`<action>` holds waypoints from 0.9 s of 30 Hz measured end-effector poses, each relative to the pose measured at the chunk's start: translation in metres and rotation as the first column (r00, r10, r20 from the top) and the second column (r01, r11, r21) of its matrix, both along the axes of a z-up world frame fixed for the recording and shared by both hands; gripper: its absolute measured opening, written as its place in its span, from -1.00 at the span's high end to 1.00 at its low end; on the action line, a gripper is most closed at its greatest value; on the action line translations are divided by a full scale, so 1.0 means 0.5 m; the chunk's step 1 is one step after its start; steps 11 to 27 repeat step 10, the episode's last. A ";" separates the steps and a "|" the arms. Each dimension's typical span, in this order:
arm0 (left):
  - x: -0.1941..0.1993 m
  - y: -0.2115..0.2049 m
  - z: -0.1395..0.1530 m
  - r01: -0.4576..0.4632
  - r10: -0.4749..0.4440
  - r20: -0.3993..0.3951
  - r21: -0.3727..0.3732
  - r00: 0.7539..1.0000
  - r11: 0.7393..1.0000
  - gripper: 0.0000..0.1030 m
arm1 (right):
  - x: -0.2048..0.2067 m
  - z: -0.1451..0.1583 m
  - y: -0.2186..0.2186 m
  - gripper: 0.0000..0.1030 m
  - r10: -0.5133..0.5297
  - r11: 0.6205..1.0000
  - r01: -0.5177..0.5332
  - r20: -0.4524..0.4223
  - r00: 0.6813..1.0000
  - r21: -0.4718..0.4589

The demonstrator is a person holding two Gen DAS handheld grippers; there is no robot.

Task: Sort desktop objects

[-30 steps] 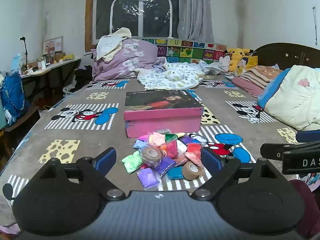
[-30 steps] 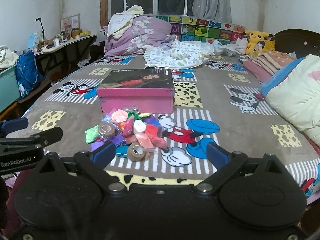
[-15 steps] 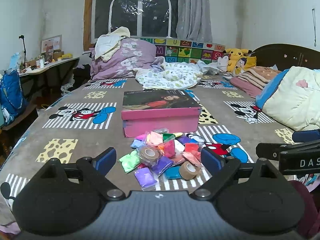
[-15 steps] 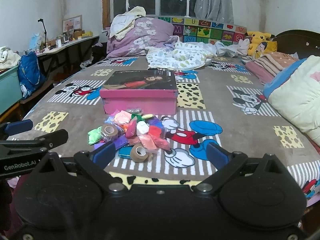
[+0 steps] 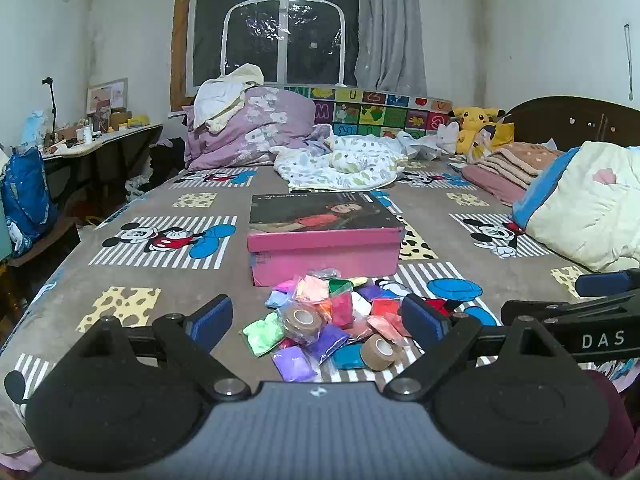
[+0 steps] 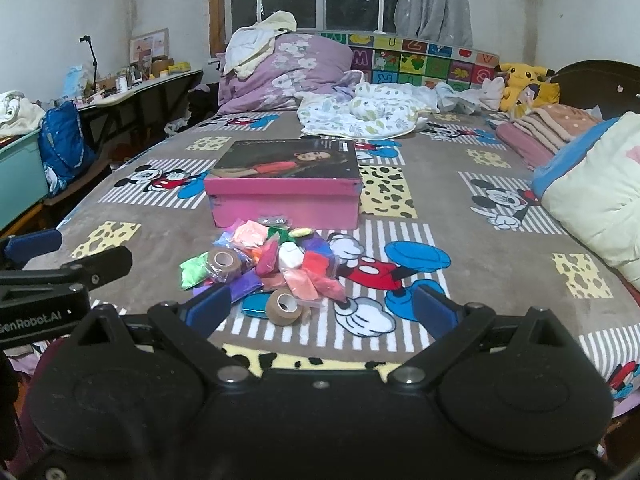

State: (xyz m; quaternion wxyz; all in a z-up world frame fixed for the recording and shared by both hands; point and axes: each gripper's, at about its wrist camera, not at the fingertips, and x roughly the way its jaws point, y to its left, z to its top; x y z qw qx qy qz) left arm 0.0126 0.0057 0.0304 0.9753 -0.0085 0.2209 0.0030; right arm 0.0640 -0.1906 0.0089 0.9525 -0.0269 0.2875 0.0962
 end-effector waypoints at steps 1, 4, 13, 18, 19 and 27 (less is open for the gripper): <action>-0.001 0.000 0.001 -0.002 0.002 0.001 0.000 1.000 1.000 -0.78 | 0.001 0.001 0.000 -0.91 0.002 1.000 -0.002 0.001 1.000 0.001; -0.001 0.001 0.003 -0.006 0.006 0.004 0.001 1.000 1.000 -0.78 | 0.001 0.003 0.001 -0.91 0.007 1.000 -0.007 0.004 1.000 0.002; -0.004 0.003 0.004 -0.009 0.009 0.012 0.000 1.000 1.000 -0.78 | 0.000 0.007 0.002 -0.91 0.010 1.000 -0.010 0.011 1.000 0.002; -0.004 0.003 0.004 -0.009 0.009 0.012 0.000 1.000 1.000 -0.78 | 0.000 0.007 0.002 -0.91 0.010 1.000 -0.010 0.011 1.000 0.002; -0.004 0.003 0.004 -0.009 0.009 0.012 0.000 1.000 1.000 -0.78 | 0.000 0.007 0.002 -0.91 0.010 1.000 -0.010 0.011 1.000 0.002; -0.004 0.003 0.004 -0.009 0.009 0.012 0.000 1.000 1.000 -0.78 | 0.000 0.007 0.002 -0.91 0.010 1.000 -0.010 0.011 1.000 0.002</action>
